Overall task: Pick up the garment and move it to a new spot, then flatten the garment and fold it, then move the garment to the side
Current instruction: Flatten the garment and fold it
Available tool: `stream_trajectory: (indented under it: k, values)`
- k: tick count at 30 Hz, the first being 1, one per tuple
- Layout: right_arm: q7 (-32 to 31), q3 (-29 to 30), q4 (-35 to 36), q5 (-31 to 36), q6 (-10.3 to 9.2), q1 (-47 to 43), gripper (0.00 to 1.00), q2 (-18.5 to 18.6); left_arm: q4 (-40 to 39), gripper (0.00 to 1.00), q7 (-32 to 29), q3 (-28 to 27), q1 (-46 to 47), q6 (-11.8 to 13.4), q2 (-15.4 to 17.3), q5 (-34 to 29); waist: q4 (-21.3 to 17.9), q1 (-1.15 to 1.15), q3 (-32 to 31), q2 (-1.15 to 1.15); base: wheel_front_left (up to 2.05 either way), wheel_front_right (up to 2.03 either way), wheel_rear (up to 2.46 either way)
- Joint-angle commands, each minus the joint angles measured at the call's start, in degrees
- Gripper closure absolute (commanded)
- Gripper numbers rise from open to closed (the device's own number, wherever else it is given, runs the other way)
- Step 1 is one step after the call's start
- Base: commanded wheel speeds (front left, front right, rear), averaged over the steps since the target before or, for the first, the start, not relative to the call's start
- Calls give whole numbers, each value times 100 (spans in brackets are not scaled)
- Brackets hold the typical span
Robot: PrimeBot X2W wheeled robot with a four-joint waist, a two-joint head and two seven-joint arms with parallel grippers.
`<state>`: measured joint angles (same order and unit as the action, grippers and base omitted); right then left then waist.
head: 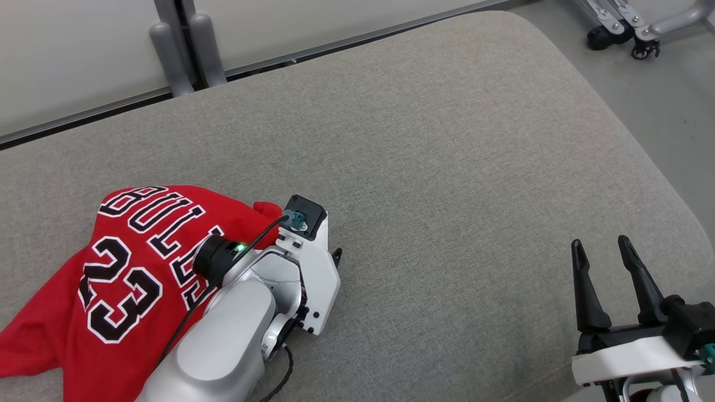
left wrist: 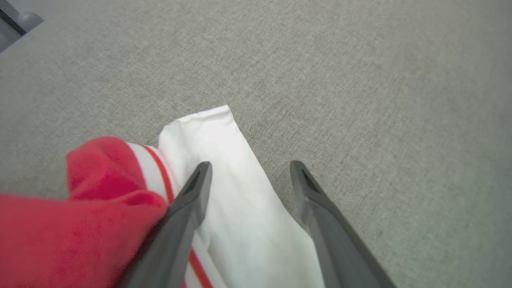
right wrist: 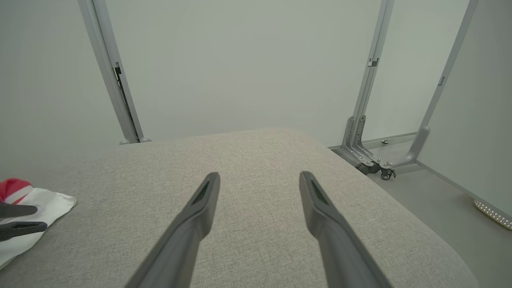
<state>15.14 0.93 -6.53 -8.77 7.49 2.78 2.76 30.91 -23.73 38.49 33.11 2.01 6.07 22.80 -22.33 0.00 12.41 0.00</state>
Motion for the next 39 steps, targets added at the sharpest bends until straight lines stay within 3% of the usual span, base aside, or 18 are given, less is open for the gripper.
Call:
stream_trajectory:
  k: [1,3,5,7,8,14,21,24,30,32,33,39]
  values:
    - [2,-7,-11,-40,1,23,0,24,138,0,-15,19,121,-45,41,10,-68,0,59,0,0,0,0]
    - [2,-33,-19,-89,1,40,0,25,470,5,-15,46,183,-65,34,-13,-93,0,66,0,0,0,0]
    - [1,-62,-27,-115,1,80,0,25,779,25,-19,102,211,-64,26,-65,-114,0,67,0,0,0,0]
    - [1,-81,-41,-138,1,111,0,25,1017,67,32,124,187,-99,-1,-23,-127,0,56,0,0,0,0]
    - [1,-82,-45,-137,1,120,0,26,1111,100,58,167,191,-155,-21,-17,-129,0,45,0,0,0,0]
    - [1,-16,-65,-78,1,71,0,25,1295,100,492,229,242,-367,-169,112,-95,0,-50,0,0,0,0]
    - [1,-51,-84,-28,1,77,0,26,706,100,1229,401,404,-594,-282,374,-154,0,-126,0,0,0,0]
    - [2,-96,-83,-43,1,112,0,30,208,100,1439,799,347,-654,-317,663,-278,0,-118,0,0,0,0]
    - [1,-111,-96,-97,1,88,0,27,-297,100,1811,1738,355,-436,-292,1125,-541,0,21,0,0,0,0]
    - [1,-65,-120,-133,1,78,0,27,-322,55,2106,1900,329,-343,-304,1327,-589,0,54,0,0,0,0]
    - [2,-54,-119,-136,1,76,0,26,-270,0,2193,1992,325,-292,-299,1412,-596,0,65,0,0,0,0]
    - [1,157,-72,-49,1,-20,0,29,-507,0,2655,2247,282,-392,-298,2222,-310,0,-29,0,0,0,0]
